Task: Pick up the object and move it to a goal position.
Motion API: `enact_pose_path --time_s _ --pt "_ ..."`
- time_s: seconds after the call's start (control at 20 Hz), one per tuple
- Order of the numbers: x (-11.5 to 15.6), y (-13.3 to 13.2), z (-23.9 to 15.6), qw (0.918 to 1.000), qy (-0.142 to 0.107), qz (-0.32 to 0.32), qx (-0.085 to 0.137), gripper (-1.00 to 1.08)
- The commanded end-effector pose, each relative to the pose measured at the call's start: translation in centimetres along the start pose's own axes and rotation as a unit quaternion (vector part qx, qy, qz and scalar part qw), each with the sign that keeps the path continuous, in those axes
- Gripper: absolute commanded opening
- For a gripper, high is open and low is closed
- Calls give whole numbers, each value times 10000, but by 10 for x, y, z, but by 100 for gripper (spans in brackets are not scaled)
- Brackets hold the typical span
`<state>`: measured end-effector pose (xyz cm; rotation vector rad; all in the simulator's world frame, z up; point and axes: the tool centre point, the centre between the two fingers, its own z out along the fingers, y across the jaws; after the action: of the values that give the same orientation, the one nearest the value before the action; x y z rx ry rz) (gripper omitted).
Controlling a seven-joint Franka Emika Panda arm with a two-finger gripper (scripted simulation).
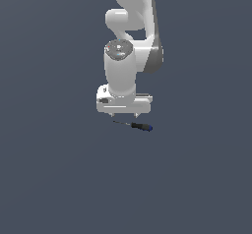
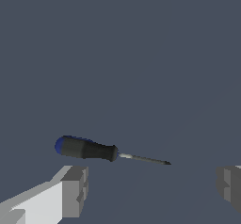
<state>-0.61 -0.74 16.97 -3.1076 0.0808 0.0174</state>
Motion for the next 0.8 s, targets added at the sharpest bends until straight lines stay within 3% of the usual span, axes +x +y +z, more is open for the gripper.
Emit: enact_pose_path --time_s 0.0,0.4,0.75 --pt "0 0 0 10000 0 0 0 100" --pt "-7 27 5 9998 -156 6 -119 100" --pt "-7 27 6 9998 -157 -63 -124 100"
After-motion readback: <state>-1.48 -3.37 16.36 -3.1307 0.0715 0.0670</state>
